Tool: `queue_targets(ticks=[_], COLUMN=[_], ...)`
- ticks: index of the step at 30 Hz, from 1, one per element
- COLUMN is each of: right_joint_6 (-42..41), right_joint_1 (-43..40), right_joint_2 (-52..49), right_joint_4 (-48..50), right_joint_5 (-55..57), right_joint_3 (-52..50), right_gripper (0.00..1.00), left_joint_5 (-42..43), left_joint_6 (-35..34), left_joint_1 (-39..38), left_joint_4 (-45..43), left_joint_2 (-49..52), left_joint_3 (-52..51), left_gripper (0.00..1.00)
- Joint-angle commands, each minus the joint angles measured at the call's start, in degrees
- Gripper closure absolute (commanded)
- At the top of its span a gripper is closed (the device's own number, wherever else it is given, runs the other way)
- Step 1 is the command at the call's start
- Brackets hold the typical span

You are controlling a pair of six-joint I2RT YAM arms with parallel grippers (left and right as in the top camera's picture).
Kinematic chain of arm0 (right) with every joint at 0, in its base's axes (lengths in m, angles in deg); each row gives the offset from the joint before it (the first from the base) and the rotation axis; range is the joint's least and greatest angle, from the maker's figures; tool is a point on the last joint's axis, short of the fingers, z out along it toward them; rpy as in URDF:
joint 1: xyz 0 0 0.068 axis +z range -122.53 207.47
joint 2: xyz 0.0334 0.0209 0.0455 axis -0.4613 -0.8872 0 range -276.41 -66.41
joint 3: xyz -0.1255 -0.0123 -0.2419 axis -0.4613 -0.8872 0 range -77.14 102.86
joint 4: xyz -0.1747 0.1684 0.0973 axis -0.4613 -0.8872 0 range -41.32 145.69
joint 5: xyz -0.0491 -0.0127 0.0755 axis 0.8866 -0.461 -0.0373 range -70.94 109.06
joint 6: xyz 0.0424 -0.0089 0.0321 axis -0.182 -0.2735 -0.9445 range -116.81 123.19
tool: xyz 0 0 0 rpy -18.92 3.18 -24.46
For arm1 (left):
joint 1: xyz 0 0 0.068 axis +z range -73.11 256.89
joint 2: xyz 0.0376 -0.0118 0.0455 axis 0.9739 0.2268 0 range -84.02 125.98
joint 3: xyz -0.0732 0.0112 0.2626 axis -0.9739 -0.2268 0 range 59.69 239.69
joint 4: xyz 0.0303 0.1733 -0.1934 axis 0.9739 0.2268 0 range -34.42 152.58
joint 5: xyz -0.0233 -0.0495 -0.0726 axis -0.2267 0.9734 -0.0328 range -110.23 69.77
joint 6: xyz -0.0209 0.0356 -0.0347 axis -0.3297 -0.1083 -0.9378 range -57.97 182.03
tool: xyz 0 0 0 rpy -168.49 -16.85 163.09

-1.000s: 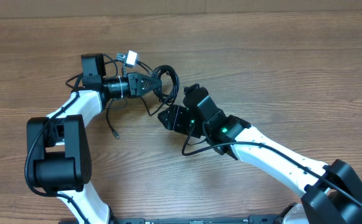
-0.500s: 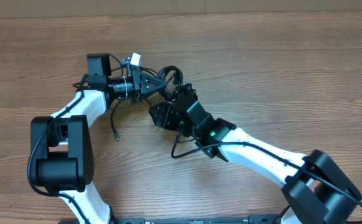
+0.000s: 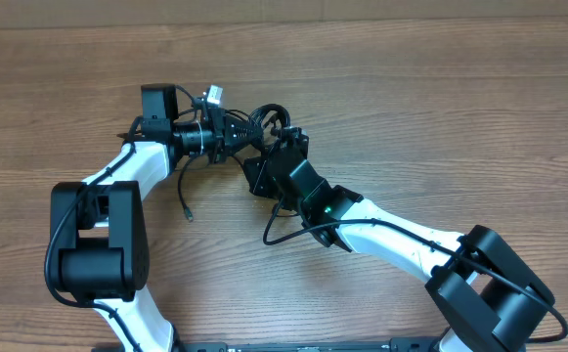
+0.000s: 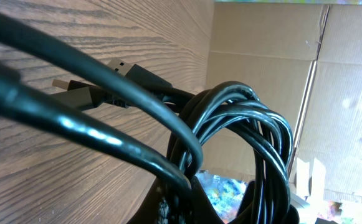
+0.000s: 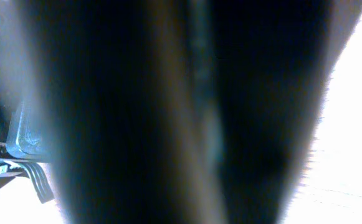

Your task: Untangle cables

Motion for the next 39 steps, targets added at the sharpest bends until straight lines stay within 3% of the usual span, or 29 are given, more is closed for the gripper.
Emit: queue_targets(ticks=[1,9,20,22,24,30,34,37,39], right_joint_6=[0.37,0.37,0.35,0.35,0.37,0.37,0.39,0.39,0.39], right_joint_1=[1.05,1.4,1.42,1.42,1.42,1.4,0.76,-1.97,-4.22], right_joint_2=[-0.72,-0.72,-0.9,-1.07,-1.29,-1.29,-1.22,-0.92,-0.68], right_joint_4=[-0.66,-2.69,3.52,3.74,3.1,-3.21,-5.79,-5.9,-5.92], right_joint_5=[0.35,1.07,1.03,1.01,0.96,-2.23,-9.7,-18.4,-23.63], right_joint_3=[0.13,0.13,0.13,0.13,0.13,0.13,0.13,0.15,0.15], right_gripper=[0.76,0.77,0.76,0.82,0.95,0.96,0.96,0.96,0.96], left_joint_5=[1.33,1.33,1.33,1.33,1.29,-4.17,-3.23,3.89,6.05], left_joint_6=[-0.57,-0.55,-0.57,-0.57,-0.57,0.04,11.08,23.17,25.59], left_joint_1=[-0.79,-0.79,-0.79,-0.79,-0.76,-0.76,-0.7,-0.61,-0.59], left_joint_4=[-0.24,-0.24,-0.24,-0.24,-0.26,-0.17,0.24,0.59,0.31], left_joint_2=[0.2,0.2,0.2,0.2,0.2,0.2,0.2,0.2,0.2], left_joint_3=[0.13,0.13,0.13,0.13,0.13,0.13,0.13,0.13,0.13], left_gripper=[0.96,0.96,0.96,0.96,0.96,0.96,0.96,0.96,0.96])
